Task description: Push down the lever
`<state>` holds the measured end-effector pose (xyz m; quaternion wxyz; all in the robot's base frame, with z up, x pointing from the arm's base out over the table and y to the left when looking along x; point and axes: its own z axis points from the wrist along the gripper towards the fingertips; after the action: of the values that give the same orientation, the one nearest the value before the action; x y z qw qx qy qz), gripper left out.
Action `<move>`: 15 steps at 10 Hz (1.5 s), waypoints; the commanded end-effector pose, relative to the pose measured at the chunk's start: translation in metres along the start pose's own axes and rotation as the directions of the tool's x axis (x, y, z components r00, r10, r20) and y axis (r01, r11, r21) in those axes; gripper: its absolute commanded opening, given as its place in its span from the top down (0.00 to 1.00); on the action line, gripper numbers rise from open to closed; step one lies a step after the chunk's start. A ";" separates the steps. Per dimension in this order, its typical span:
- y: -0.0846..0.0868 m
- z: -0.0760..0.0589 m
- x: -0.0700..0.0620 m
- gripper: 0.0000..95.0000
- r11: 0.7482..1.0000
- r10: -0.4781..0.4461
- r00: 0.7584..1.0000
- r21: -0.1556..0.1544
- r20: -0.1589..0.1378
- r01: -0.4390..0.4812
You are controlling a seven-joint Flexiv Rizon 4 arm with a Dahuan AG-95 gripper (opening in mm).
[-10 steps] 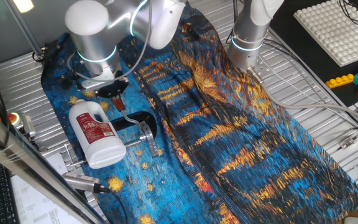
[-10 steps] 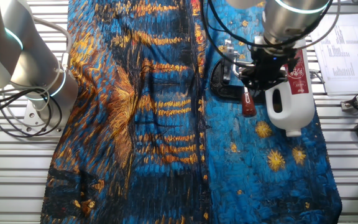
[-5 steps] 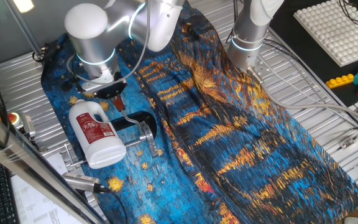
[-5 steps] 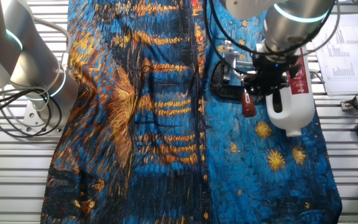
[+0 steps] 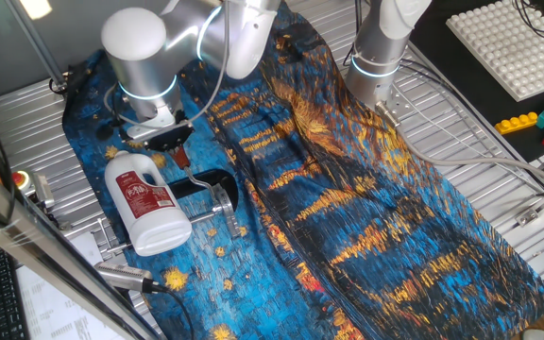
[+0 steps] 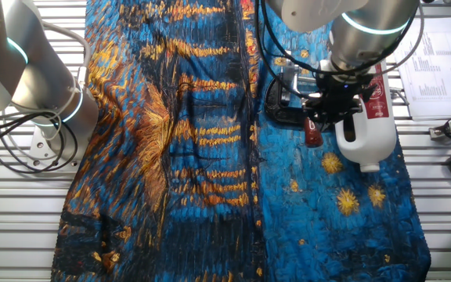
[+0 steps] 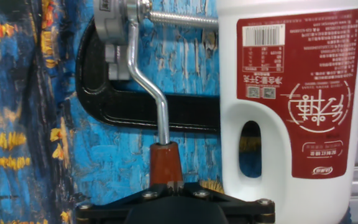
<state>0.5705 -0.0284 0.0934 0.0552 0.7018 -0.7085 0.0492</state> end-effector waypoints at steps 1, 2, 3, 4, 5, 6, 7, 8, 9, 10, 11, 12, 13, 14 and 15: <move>0.001 0.002 -0.001 1.00 1.000 -0.002 1.000 0.000 0.005 0.002; 0.001 0.003 -0.001 1.00 1.000 0.002 1.000 0.001 0.007 -0.002; 0.001 0.004 -0.002 1.00 1.000 0.005 1.000 0.001 0.019 -0.005; 0.000 0.004 -0.002 1.00 1.000 0.004 1.000 0.001 0.021 -0.004; 0.000 0.005 -0.002 1.00 1.000 0.003 1.000 0.002 0.018 -0.003; 0.001 0.007 -0.002 0.80 1.000 0.001 1.000 0.002 0.016 -0.001; 0.001 0.008 -0.001 0.80 1.000 0.002 1.000 0.000 0.019 -0.002; 0.001 0.008 -0.002 0.80 1.000 -0.002 1.000 -0.002 0.018 0.002; 0.002 0.009 -0.002 0.80 1.000 -0.007 1.000 -0.003 0.028 0.007; 0.002 0.009 -0.001 0.80 1.000 -0.010 1.000 -0.004 0.027 0.010; 0.004 0.010 -0.001 0.80 1.000 -0.012 1.000 -0.004 0.027 0.012; 0.006 0.013 -0.002 0.80 1.000 -0.015 0.999 -0.003 0.029 0.015; 0.007 0.014 -0.002 0.80 1.000 -0.019 0.999 -0.002 0.031 0.019; 0.007 0.014 -0.002 0.80 1.000 -0.021 0.999 -0.002 0.031 0.021; 0.007 0.014 -0.003 0.80 1.000 -0.025 0.999 -0.001 0.031 0.025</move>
<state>0.5628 -0.0271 0.0787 0.0450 0.7121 -0.6996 0.0376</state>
